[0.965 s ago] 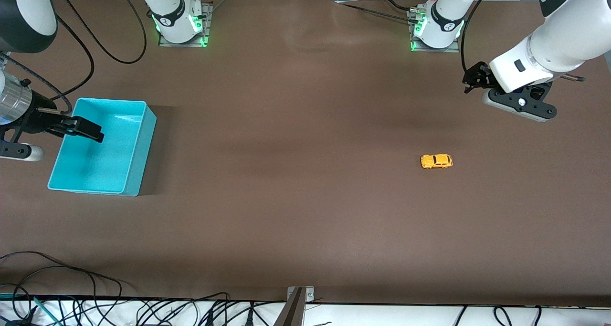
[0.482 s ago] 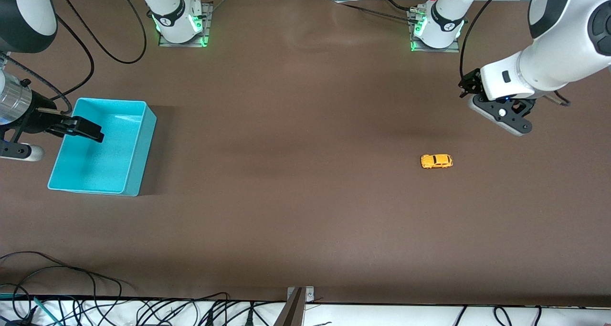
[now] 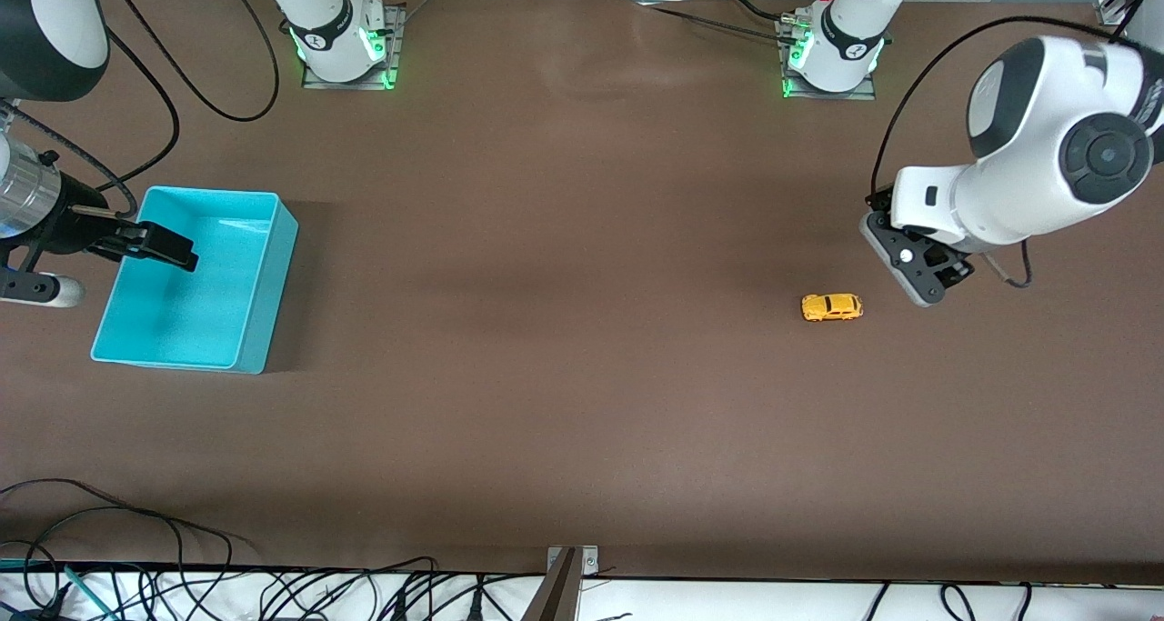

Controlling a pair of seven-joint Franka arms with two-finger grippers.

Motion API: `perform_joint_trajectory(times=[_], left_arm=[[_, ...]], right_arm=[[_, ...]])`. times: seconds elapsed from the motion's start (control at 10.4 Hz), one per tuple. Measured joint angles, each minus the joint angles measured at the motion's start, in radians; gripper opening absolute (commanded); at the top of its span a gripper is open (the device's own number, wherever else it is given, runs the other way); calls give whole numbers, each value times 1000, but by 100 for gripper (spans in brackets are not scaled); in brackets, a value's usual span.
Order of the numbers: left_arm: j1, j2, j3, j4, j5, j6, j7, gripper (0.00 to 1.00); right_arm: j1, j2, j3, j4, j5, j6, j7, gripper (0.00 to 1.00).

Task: Wind up and store yellow beetle car
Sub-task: 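Move the left gripper down over the yellow beetle car, then close the left gripper on the yellow car's body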

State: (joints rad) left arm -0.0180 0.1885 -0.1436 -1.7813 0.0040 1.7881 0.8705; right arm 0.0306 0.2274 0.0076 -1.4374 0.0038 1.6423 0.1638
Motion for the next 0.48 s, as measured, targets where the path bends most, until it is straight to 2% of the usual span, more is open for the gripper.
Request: perform_joint_trajectory(times=[0.48], left_arm=[[36,64,1,-222,1,377,373,100]], right_arm=[[-1,1,-1,0,0,0,0,100]])
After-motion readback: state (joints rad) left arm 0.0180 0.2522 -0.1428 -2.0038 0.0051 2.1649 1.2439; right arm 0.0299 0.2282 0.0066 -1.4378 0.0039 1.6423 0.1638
